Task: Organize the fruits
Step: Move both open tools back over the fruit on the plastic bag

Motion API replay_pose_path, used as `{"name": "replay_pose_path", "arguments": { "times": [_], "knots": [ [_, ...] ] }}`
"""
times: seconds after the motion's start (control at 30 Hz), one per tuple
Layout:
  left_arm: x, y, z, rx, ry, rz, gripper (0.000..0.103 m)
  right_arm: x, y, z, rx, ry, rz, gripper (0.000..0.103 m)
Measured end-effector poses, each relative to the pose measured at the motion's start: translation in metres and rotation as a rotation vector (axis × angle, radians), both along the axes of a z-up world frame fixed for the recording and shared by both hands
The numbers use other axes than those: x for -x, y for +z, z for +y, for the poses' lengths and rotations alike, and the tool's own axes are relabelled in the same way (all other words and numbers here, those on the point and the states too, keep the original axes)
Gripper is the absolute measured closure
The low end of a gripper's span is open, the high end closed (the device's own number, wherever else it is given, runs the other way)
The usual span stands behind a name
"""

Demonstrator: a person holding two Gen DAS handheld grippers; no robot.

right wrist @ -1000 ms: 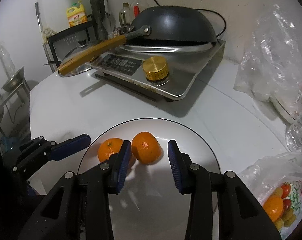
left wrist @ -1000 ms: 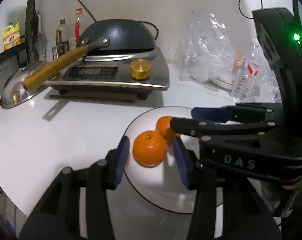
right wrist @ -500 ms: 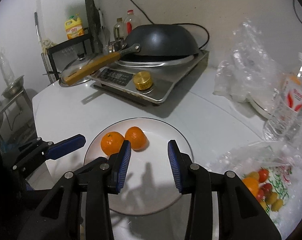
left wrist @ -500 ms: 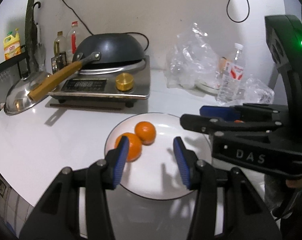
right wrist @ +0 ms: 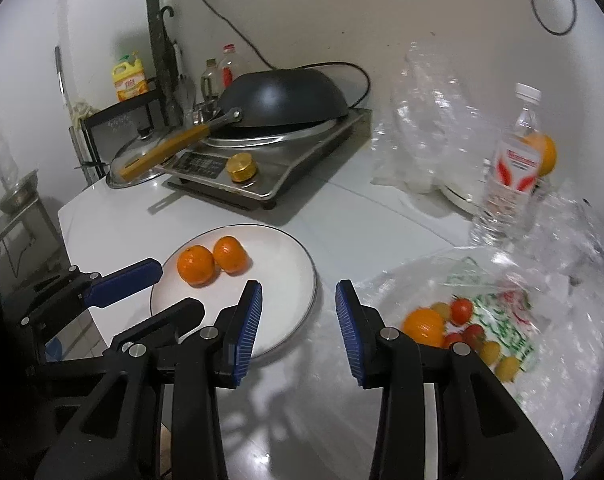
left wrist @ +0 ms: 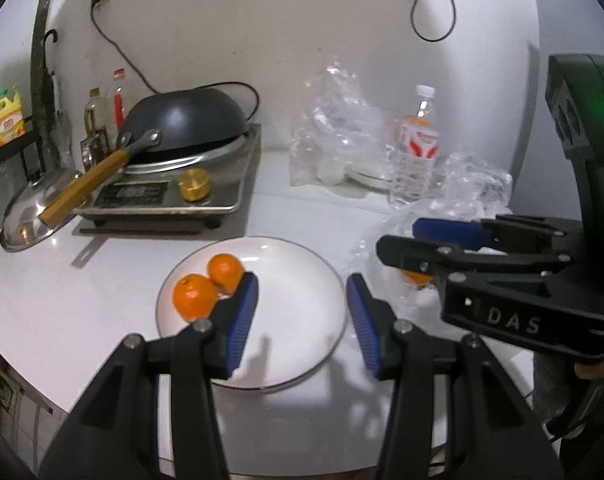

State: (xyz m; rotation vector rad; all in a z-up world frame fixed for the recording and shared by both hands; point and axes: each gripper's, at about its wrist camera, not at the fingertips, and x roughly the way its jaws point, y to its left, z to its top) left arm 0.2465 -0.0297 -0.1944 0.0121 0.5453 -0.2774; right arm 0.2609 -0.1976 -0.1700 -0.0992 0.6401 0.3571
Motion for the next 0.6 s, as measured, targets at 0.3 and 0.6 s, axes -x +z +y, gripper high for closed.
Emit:
{"name": "replay_pose_path", "arguments": {
  "times": [0.3,0.6],
  "knots": [
    [0.011,0.008,-0.029,-0.031,-0.017,-0.01,0.055,0.019,0.003,-0.038,-0.027,-0.035,-0.02,0.063],
    [0.017,0.011,-0.052,-0.036,-0.024,-0.015,0.048,0.03,0.005,-0.072,-0.052,-0.064,-0.036,0.063]
  ]
}}
